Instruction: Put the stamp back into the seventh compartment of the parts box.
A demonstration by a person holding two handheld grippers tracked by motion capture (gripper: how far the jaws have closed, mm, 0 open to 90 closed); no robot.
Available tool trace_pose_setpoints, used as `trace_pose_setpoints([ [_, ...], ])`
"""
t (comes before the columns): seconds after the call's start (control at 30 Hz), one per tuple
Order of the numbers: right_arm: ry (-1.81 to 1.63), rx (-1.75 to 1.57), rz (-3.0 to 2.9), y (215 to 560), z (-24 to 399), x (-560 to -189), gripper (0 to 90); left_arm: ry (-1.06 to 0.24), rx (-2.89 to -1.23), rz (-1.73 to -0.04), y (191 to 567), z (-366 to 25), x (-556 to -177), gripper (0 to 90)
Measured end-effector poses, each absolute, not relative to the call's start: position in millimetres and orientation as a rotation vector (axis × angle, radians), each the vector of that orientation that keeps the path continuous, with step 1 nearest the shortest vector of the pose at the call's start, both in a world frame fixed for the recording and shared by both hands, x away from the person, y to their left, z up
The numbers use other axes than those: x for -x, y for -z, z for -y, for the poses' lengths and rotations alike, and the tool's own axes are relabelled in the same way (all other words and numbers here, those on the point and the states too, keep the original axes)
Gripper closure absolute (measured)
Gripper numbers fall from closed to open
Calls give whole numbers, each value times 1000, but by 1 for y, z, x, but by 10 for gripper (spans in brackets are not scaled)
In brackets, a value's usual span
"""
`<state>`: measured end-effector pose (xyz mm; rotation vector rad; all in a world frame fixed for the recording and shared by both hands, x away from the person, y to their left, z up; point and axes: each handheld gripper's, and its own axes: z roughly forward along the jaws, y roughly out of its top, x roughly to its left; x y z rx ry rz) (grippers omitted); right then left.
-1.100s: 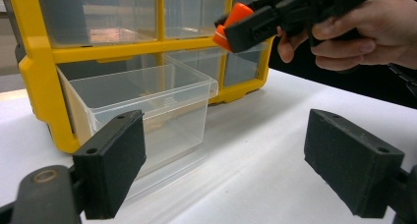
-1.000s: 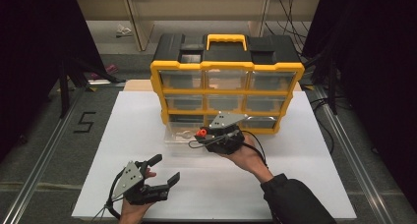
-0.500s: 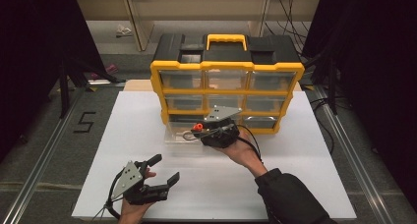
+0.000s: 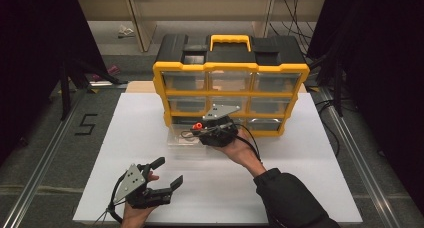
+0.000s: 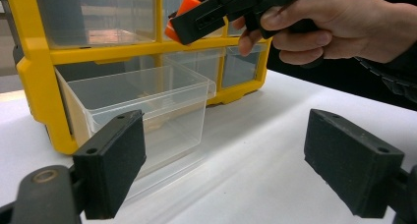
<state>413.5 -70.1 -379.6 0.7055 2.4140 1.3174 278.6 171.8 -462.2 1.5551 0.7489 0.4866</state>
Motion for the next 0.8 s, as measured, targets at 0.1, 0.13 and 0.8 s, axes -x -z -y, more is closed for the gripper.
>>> trace_pose_setpoints([
  [0.1, -1315, -710, -2418, 381, 67, -415, 645, -486, -1553, -750, 462, -172, -279, 155],
  [0.13, -1314, -712, -2417, 381, 66, -416, 645, -486, -1553, -750, 462, -172, -279, 155],
  [0.8, -1245, -775, -2474, 392, 48, -427, 484, -480, -1561, -745, 462, -171, -280, 155],
])
